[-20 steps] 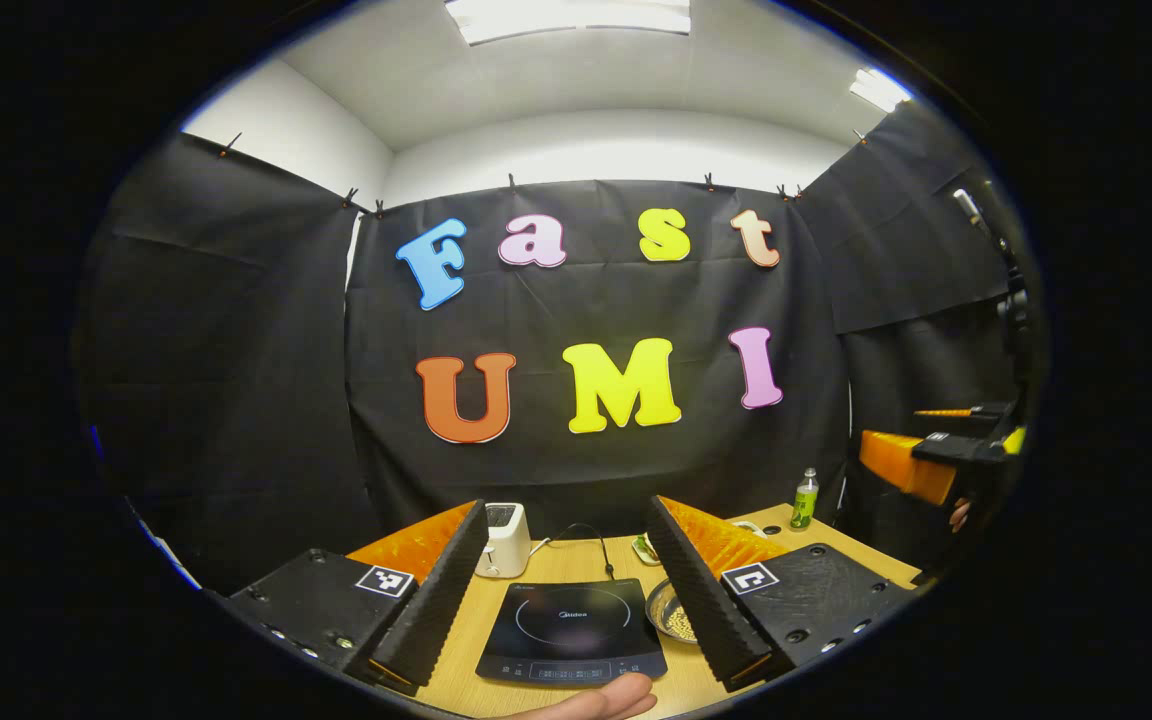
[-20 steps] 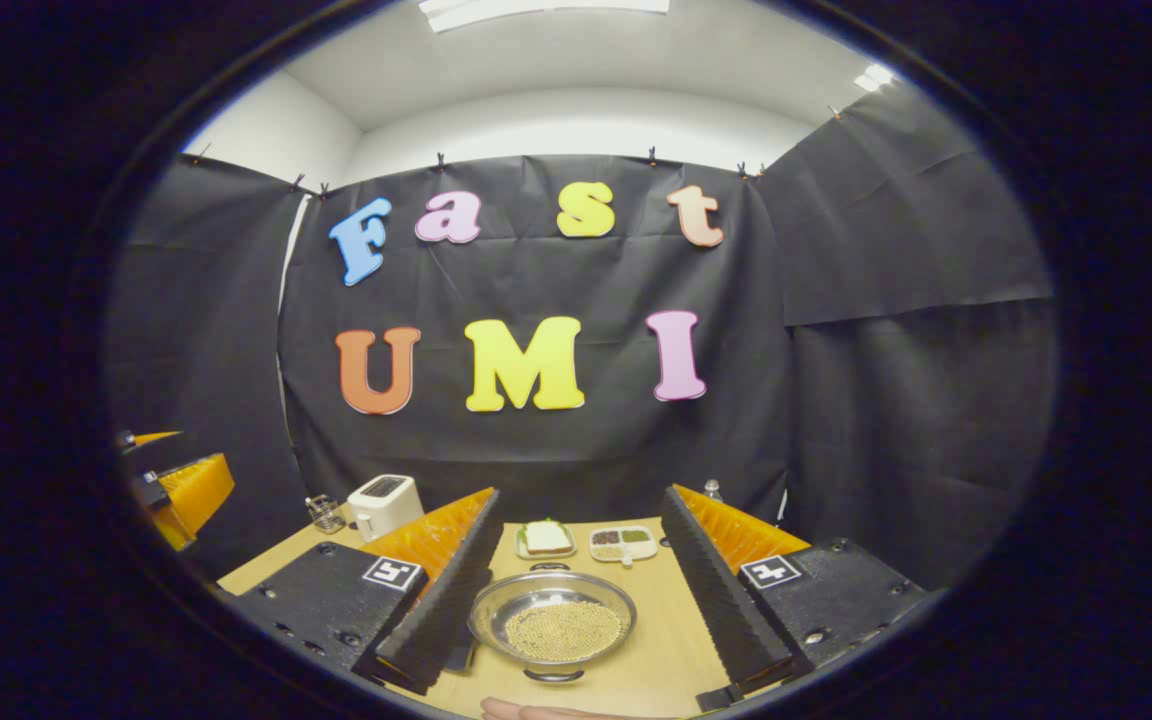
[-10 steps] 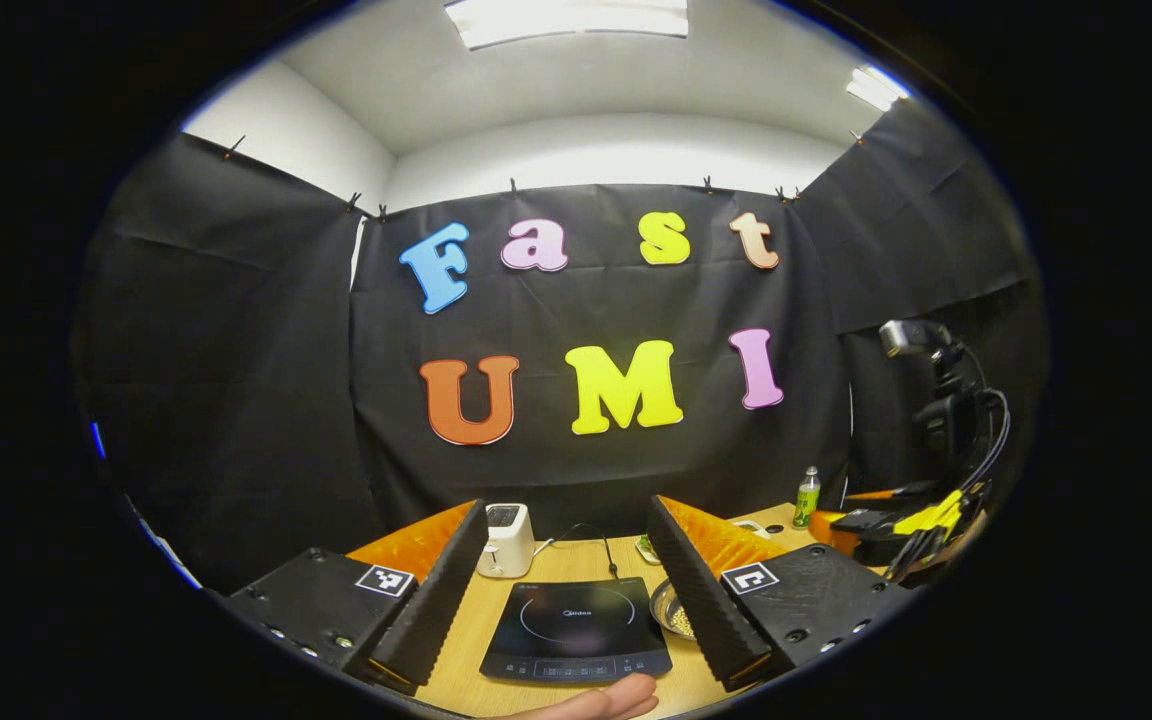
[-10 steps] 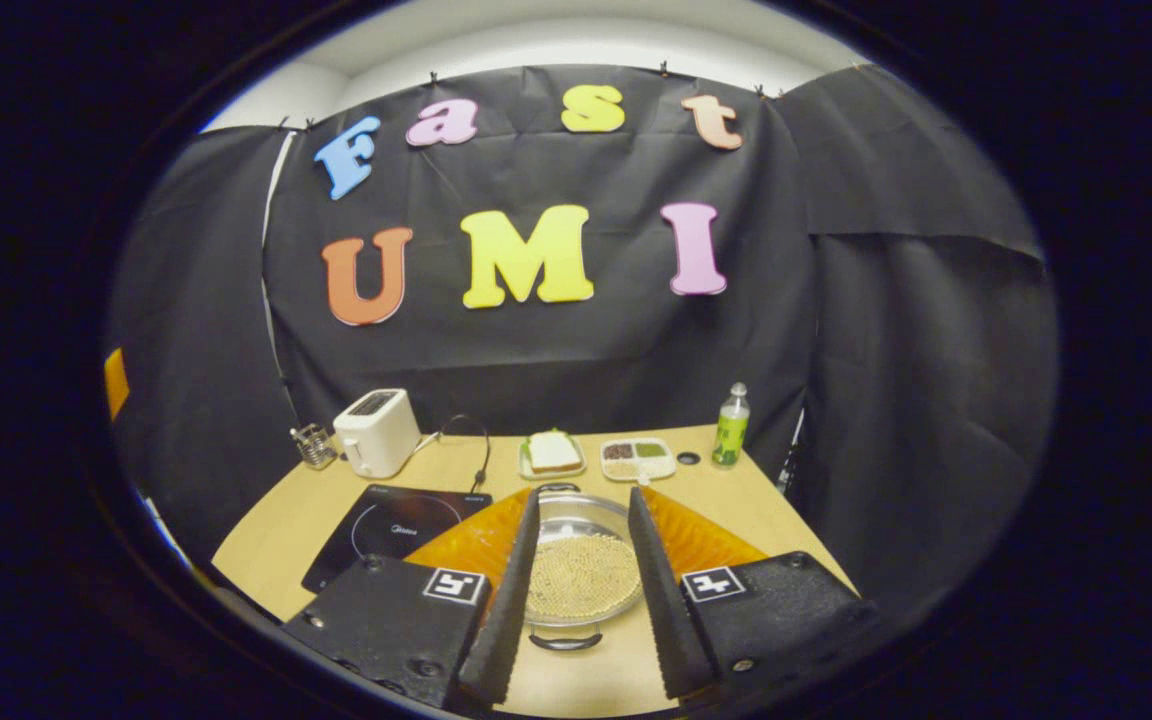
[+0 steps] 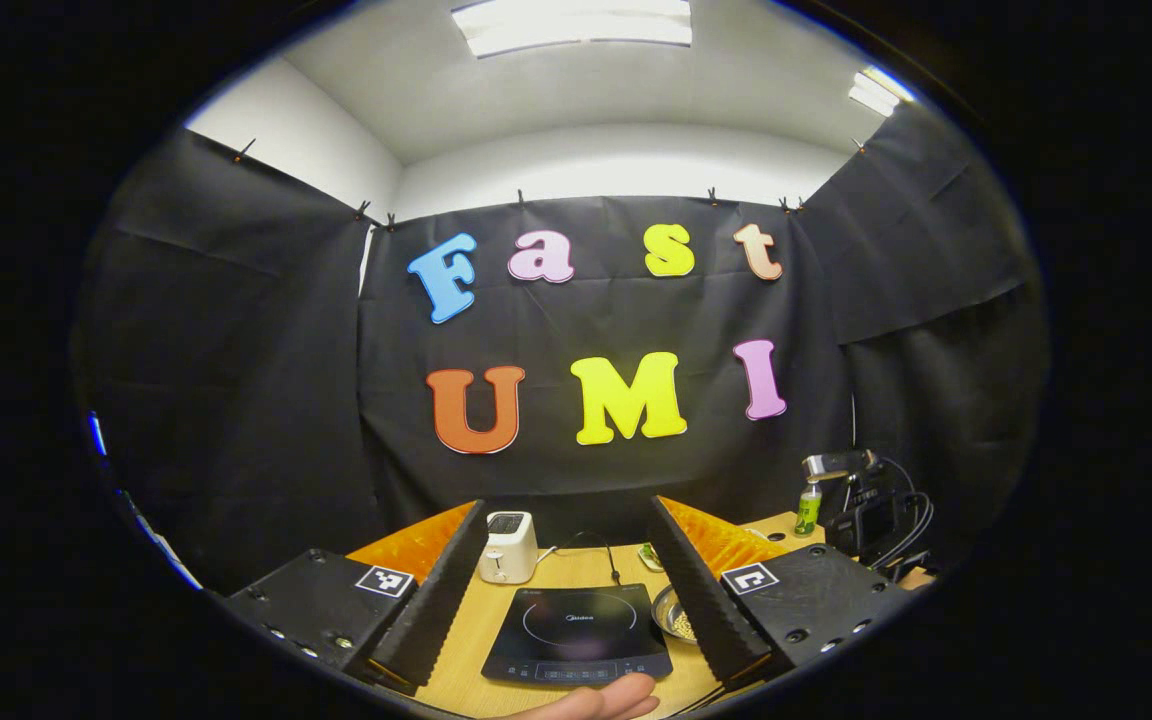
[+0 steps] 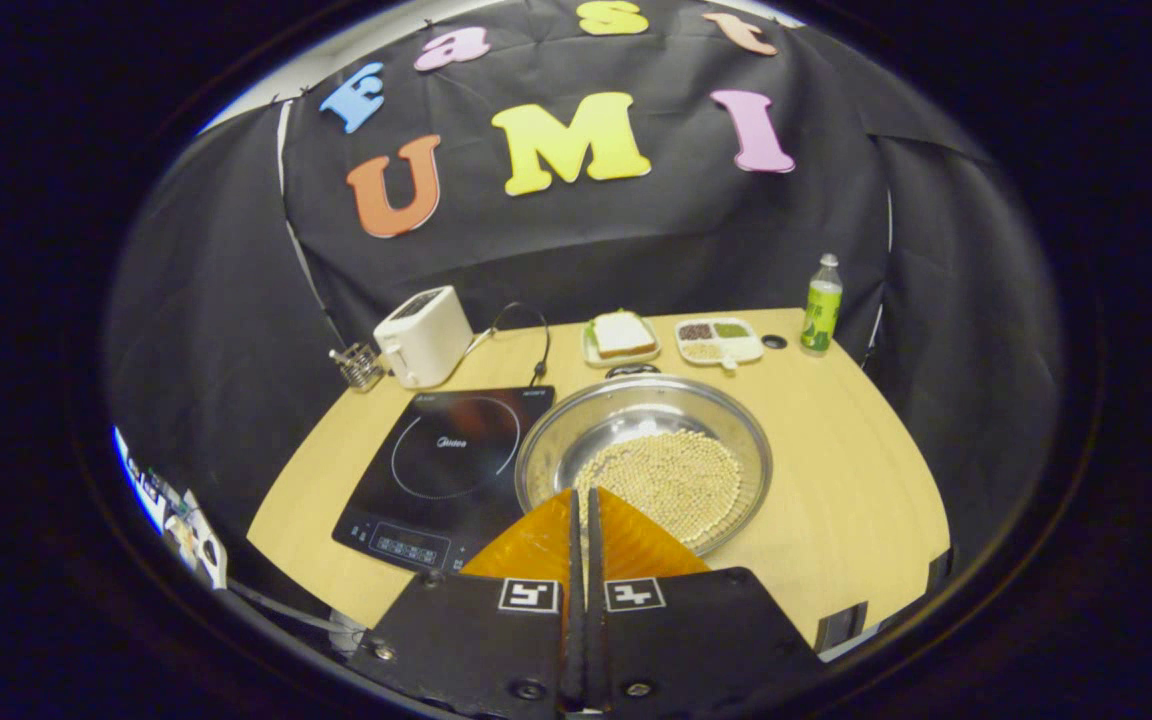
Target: First push the handle of the pot to place it horizontally, then grasp the pot with both hands and set it on the induction cooktop.
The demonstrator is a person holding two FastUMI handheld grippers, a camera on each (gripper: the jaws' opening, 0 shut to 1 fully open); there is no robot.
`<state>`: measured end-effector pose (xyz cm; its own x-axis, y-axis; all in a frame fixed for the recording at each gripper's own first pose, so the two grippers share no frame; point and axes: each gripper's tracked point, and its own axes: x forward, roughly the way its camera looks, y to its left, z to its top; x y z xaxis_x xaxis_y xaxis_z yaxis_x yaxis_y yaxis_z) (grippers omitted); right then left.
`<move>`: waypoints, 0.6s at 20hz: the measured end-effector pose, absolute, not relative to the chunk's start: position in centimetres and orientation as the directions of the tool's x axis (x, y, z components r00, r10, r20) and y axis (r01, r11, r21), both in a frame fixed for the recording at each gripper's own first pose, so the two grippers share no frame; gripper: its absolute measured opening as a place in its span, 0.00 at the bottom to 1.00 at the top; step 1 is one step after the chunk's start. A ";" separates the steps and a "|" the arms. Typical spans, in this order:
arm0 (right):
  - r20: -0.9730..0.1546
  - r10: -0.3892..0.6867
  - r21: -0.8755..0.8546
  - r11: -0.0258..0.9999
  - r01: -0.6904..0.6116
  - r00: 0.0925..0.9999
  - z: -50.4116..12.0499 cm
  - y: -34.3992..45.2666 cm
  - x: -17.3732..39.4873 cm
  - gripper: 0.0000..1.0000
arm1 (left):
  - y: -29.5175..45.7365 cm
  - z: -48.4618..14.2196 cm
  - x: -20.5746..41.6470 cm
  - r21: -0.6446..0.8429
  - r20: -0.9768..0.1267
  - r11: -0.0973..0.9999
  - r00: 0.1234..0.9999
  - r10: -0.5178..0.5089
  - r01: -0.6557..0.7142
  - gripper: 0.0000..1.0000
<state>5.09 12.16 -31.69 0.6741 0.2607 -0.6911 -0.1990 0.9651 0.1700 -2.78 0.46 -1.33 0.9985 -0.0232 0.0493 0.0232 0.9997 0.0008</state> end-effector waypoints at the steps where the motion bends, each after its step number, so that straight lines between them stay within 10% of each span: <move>1: -0.720 0.256 0.168 0.966 -0.196 0.645 -32.9 12.4 4.7 0.04 | 0.6 -1.4 -2.8 0.002 0.050 1.000 0.999 -0.020 0.020 0.96; 12: -0.832 0.228 0.101 0.959 -0.266 0.506 -40.2 14.4 2.9 0.04 | 1.6 -3.0 -2.4 0.037 0.027 0.999 1.000 0.001 -0.002 0.96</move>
